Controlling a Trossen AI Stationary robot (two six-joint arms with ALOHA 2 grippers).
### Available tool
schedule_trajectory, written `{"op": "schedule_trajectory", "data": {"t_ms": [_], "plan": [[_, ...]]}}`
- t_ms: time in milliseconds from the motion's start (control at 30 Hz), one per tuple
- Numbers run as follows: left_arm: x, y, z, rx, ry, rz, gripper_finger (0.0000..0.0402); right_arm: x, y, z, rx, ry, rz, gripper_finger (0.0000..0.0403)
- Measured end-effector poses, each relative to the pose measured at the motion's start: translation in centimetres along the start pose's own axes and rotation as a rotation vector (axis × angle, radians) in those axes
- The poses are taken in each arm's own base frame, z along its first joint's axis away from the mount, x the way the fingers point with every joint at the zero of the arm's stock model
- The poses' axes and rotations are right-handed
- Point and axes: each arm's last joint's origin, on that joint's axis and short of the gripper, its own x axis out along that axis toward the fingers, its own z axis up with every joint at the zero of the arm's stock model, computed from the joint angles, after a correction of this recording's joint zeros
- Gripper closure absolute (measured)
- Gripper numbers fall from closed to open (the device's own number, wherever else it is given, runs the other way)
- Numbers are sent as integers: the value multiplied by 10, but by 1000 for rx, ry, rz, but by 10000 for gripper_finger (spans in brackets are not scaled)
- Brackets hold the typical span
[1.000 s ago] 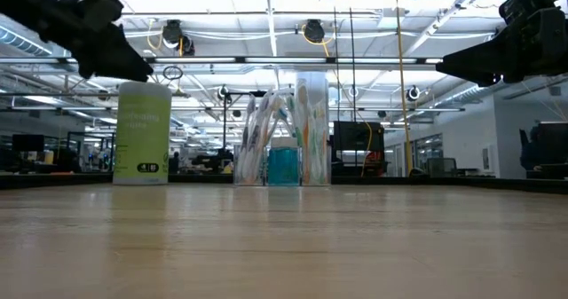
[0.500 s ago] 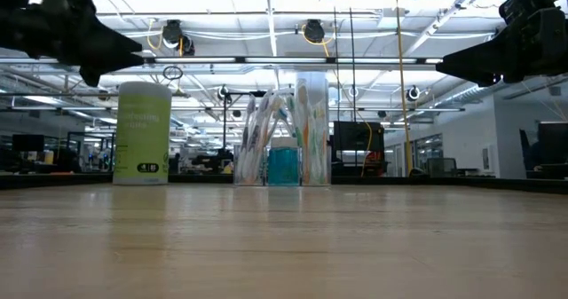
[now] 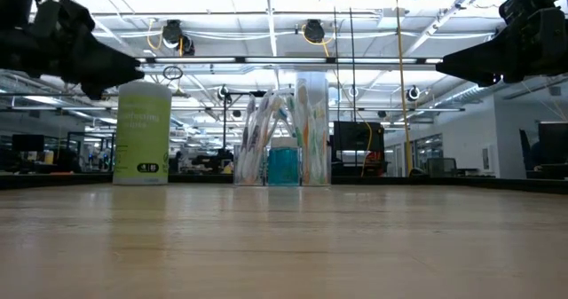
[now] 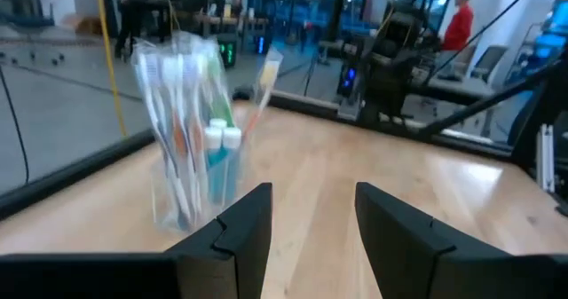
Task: Pick & Place toothbrushing station
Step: Return to Home Position
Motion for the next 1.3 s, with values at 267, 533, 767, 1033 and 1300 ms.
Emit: {"op": "schedule_trajectory", "data": {"t_ms": [267, 533, 767, 1033, 1300], "plan": [[0, -1, -1, 26, 2, -24, 236, 0, 0, 0, 0, 0, 0, 220], [1, -2, 3, 104, -39, -62, 236, 0, 0, 0, 0, 0, 0, 220], [1, -2, 1, 171, -27, -50, 236, 0, 0, 0, 0, 0, 0, 220], [1, -2, 1, 168, -27, -50, 236, 0, 0, 0, 0, 0, 0, 220], [1, -2, 1, 168, -27, -50, 236, 0, 0, 0, 0, 0, 0, 220]]}}
